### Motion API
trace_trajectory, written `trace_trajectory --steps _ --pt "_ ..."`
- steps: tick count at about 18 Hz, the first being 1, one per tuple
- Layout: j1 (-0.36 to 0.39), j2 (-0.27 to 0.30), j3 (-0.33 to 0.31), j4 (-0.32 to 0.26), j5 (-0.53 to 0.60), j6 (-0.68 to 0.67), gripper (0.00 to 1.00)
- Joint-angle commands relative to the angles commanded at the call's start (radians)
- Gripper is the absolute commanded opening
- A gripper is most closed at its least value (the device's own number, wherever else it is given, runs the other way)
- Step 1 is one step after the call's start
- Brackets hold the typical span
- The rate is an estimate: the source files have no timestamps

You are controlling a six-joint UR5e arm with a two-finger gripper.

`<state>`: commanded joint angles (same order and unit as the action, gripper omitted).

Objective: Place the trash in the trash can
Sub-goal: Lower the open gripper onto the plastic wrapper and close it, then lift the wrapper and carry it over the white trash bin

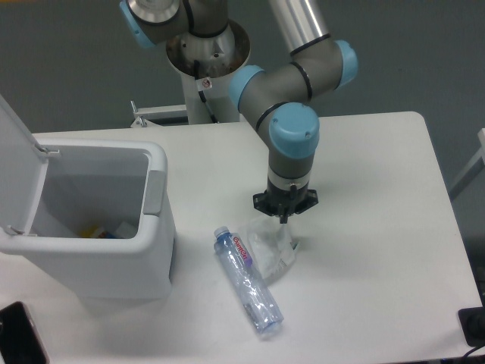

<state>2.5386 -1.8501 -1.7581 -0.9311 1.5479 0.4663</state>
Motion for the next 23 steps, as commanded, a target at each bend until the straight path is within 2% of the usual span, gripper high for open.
trace_trajectory --steps 3,4,6,12,15,17,19,22,23 --pt "0.044 0.066 0.078 0.001 -0.037 0.0 0.0" --pt "0.075 0.09 0.119 0.003 -0.128 -0.003 0.0" --pt "0.123 0.1 0.178 0.002 -0.294 -0.02 0.0" --pt "0.221 0.143 0.227 0.001 -0.55 -0.164 0.0" --pt "0.239 0.163 0.229 0.001 -0.653 -0.253 0.0" --pt "0.229 0.177 0.229 0.003 -0.69 -0.317 0.0" --pt "0.209 0.219 0.235 0.003 -0.736 -0.398 0.0" --pt "0.05 0.288 0.217 0.002 -0.736 -0.433 0.0" --pt "-0.015 0.311 0.186 0.003 -0.73 -0.43 0.0"
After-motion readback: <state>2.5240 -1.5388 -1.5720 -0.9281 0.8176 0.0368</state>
